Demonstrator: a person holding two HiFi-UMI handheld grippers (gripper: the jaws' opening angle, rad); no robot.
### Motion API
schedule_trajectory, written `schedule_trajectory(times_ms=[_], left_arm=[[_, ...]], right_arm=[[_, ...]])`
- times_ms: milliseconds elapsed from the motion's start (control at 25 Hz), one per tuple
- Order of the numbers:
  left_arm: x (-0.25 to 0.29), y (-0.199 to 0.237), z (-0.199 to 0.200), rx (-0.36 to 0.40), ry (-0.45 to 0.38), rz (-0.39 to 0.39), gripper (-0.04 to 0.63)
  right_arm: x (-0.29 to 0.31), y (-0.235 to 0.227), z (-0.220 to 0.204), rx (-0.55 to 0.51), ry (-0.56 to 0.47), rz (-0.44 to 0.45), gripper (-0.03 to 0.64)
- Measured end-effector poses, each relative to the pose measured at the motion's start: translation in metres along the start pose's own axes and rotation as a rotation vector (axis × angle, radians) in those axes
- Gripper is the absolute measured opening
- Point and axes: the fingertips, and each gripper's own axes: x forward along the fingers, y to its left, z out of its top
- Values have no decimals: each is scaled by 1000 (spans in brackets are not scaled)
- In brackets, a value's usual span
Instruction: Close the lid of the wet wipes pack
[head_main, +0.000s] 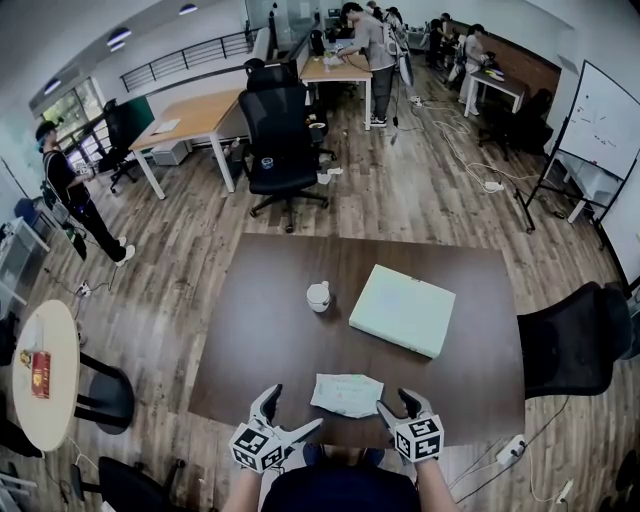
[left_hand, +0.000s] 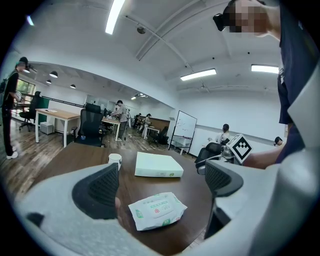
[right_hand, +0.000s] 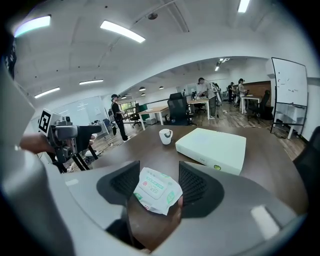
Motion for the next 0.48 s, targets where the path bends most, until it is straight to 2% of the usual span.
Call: schedule_trajectory(times_ms=[480], left_arm=[[2, -6, -1, -4, 8, -13, 528]], right_arm=[[-11, 0, -1, -34, 21, -11, 245]])
